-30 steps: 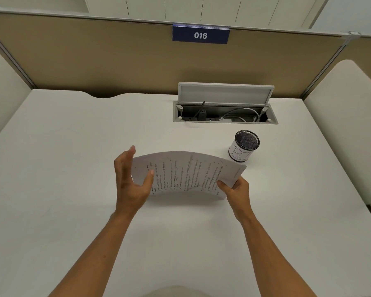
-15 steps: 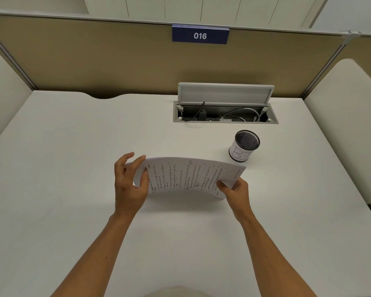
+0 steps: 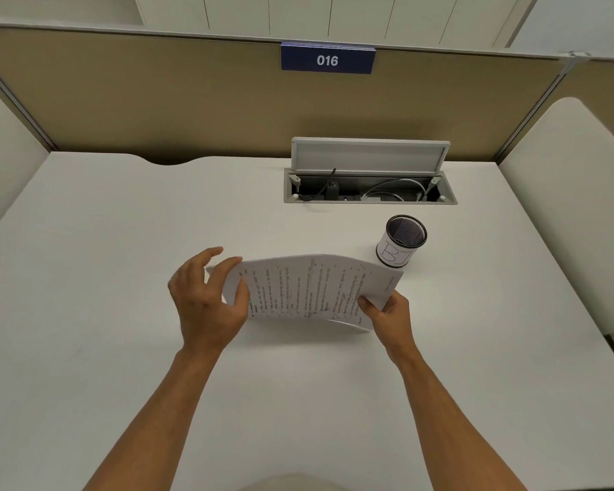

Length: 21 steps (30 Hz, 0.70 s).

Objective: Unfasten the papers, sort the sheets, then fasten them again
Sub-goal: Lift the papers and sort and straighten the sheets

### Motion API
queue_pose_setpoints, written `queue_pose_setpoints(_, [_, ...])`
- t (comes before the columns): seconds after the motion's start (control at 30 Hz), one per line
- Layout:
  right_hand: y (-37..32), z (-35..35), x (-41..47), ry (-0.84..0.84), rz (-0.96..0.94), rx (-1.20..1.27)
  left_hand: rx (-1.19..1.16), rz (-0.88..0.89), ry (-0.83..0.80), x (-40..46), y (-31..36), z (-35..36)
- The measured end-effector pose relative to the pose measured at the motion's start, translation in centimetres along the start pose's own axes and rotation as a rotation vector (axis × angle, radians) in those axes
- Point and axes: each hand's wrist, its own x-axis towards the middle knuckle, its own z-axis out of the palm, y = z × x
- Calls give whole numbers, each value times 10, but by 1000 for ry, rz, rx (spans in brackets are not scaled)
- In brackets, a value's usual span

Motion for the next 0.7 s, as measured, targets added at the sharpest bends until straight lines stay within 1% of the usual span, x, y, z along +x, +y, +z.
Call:
queue_pose_setpoints(0.03, [-1,0,0,-2,-3,-5,57,46,-20,6,3,-3])
queue_pose_setpoints(0.1, [-2,-1,0,-11,-5,-16,98,132,-110,20,12,-8])
queue_pose_setpoints(0.23, [-5,1,-1,-37,-21,-56,88,291,-378,39,38,-4])
queue_pose_setpoints(0.4, [-14,1,-1,-58,-75,-100,208,388,-602,51,57,17])
queue_pose_setpoints(0.47, [-19,0,1,-71,-100,-128,218,382,-687,56,59,24])
queue_pose_setpoints(0.53, [-25,-2,3,-84,-121,-155,179,354,-760,61,59,28])
queue_pose_setpoints(0.7, [-47,-7,5,-125,-238,-220,-30,261,-775,64,48,22])
